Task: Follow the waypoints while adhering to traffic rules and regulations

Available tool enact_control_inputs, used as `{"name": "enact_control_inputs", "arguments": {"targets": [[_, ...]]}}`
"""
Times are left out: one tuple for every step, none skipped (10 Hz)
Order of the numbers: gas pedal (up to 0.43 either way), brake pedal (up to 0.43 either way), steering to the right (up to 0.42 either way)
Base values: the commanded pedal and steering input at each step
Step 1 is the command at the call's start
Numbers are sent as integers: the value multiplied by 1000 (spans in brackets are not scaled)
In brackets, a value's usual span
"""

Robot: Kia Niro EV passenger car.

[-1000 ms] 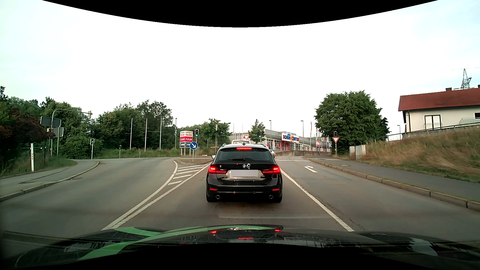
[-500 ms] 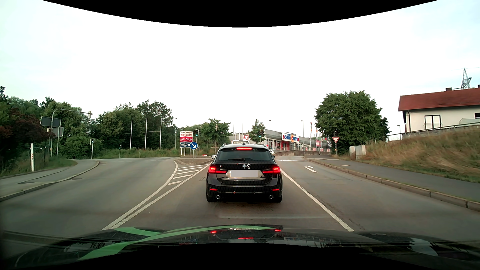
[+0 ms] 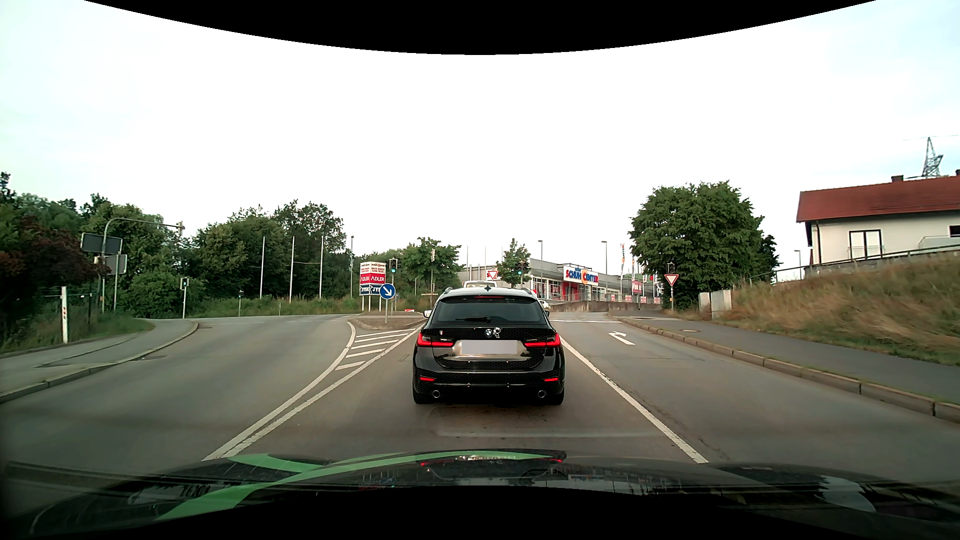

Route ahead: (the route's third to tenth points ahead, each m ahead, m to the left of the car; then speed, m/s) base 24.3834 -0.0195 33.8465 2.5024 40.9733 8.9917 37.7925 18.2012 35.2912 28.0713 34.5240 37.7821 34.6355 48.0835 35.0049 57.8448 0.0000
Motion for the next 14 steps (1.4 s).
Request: {"name": "enact_control_inputs", "arguments": {"targets": [[0, 220, -17], [0, 220, -17], [0, 220, -17], [0, 195, -17], [0, 91, -17], [0, 0, -17], [0, 0, -17], [28, 0, -17], [98, 0, -18], [358, 0, -20], [358, 0, -21], [358, 0, -21], [358, 0, -21], [358, 0, -21]]}}
